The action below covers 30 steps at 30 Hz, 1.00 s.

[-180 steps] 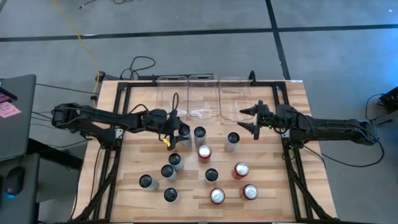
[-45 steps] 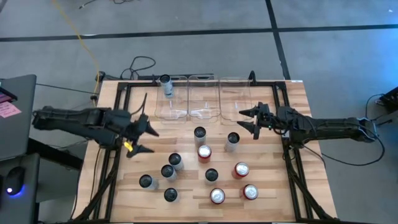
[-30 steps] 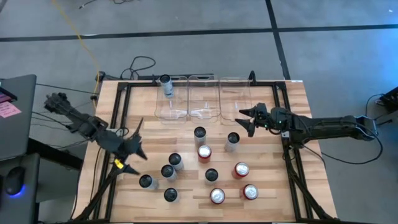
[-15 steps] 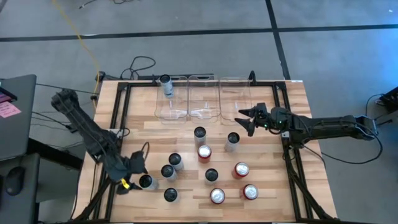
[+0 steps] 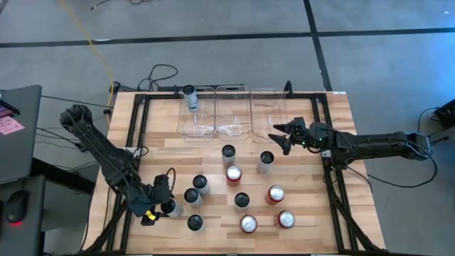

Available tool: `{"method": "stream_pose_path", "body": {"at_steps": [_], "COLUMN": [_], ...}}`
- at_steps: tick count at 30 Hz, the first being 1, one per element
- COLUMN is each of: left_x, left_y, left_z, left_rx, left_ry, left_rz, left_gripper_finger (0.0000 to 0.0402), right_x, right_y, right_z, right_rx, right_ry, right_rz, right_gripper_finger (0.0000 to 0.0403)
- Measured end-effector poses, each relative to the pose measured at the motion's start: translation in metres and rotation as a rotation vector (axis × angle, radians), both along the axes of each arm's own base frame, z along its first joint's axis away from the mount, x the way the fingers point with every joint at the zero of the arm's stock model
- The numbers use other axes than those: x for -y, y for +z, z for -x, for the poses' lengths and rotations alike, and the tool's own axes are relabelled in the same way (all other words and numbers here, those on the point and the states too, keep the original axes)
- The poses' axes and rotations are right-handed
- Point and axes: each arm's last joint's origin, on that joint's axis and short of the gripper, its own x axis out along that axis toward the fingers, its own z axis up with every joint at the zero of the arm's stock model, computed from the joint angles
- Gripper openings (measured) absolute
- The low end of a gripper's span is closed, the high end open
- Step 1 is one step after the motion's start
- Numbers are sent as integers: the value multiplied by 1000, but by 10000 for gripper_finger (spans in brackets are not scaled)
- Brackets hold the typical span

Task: Sort soda cans
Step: Put the white-blue soda can into the left transparent bin

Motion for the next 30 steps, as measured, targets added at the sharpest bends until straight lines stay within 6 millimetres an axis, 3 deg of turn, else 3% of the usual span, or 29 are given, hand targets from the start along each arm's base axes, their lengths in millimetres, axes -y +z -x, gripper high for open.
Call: {"method": "stream_pose_path", "body": {"at_steps": [6,13,21,30], "left_x": [2,-6,-28,-57], "left_y": [-5,-2,0,22], "left_z": [-3,-7,-15,-6], "left_rx": [16,63,39,93], "left_ry": [-8,3,127,221], "left_rz": [-69,-136,-156,-100], "left_gripper_finger": [331,249,247,247], "right_x": [-4,-12,-20,-24], "right_y": [0,0,0,0], "right_z": [-1,-2,-2,-3], "right_rx": [0,0,-5,-4], "right_ry": [23,69,70,97], "right_rz": [0,2,12,13], "right_gripper_finger": [313,313,313,313]}}
